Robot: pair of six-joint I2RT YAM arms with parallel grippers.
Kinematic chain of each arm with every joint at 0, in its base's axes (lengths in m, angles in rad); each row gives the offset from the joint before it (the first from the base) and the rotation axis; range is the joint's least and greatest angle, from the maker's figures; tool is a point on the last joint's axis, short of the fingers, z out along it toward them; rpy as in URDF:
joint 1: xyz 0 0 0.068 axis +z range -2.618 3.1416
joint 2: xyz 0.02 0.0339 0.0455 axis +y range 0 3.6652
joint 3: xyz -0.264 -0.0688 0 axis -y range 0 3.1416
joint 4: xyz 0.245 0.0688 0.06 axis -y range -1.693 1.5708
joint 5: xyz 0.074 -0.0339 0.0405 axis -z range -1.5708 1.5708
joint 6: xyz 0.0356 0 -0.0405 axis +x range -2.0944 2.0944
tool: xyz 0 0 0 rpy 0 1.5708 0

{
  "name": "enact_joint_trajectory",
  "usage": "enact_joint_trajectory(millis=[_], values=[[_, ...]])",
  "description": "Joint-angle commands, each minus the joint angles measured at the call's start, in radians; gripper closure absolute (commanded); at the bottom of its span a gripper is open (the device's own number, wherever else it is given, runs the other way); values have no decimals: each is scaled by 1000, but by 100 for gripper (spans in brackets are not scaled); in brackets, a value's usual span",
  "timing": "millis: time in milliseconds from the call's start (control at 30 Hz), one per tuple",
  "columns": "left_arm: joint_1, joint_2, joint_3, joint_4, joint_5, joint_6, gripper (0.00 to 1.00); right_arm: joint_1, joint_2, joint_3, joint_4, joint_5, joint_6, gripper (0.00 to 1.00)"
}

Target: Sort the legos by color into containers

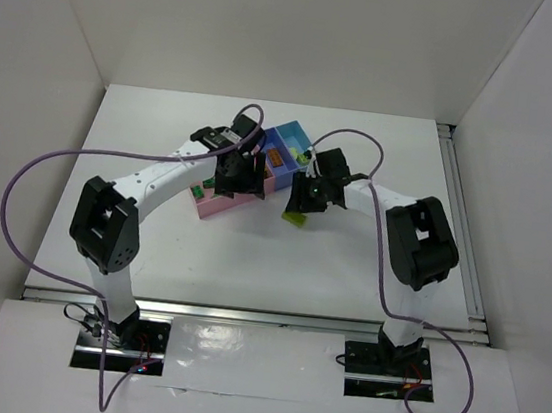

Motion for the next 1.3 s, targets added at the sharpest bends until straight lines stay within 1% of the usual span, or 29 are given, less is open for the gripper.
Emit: enact_joint_trajectory(millis=[0,67,100,133,200,267,300,367,433,533,567,600,633,700,800,867,933,967,1000,1067,1133,1267], values=[[-20,15,-1,21,32,12,23,32,-142,-66,-4,-80,-41,48],[-43,33,22,21,53,23,23,6,-199,-88,-25,-89,-41,48],[-62,53,22,21,53,23,23,-17,-222,-88,-59,-106,-41,46],[-62,66,22,21,64,23,21,-30,-222,-88,-77,-86,-41,43],[-79,93,48,21,64,35,19,-53,-248,-88,-106,-46,-31,42],[-109,139,74,1,64,35,14,-86,-290,-102,-106,70,12,42],[-109,159,89,-17,64,17,12,-97,-304,-128,-106,112,37,43],[-131,220,123,-63,50,-80,9,-131,-325,-137,-97,215,104,43],[-144,254,155,-73,59,-124,5,-151,-336,-148,-83,244,149,43],[-157,305,192,-73,78,-180,4,-162,-336,-125,-73,308,175,37],[-157,317,201,-73,78,-219,4,-171,-336,-110,-73,340,193,34],[-169,329,214,-73,78,-241,4,-171,-336,-109,-64,341,204,34],[-169,352,236,-82,51,-270,7,-171,-336,-84,-64,356,204,34],[-189,363,261,-108,0,-321,8,-171,-304,-57,-54,356,213,34],[-189,389,295,-108,-10,-342,8,-171,-233,12,-76,380,204,34],[-198,414,319,-108,-10,-342,11,-171,-175,70,-76,381,193,34],[-198,451,352,-131,0,-333,18,-171,-99,123,-106,390,180,34],[-198,451,352,-131,10,-333,20,-171,-72,178,-116,400,170,34],[-198,464,352,-131,10,-324,24,-171,-25,206,-143,413,155,34],[-198,477,352,-131,21,-324,28,-171,20,280,-166,430,131,34],[-198,477,352,-131,21,-310,34,-171,70,314,-188,440,111,34],[-198,477,315,-131,21,-290,43,-171,152,398,-218,440,71,30]])
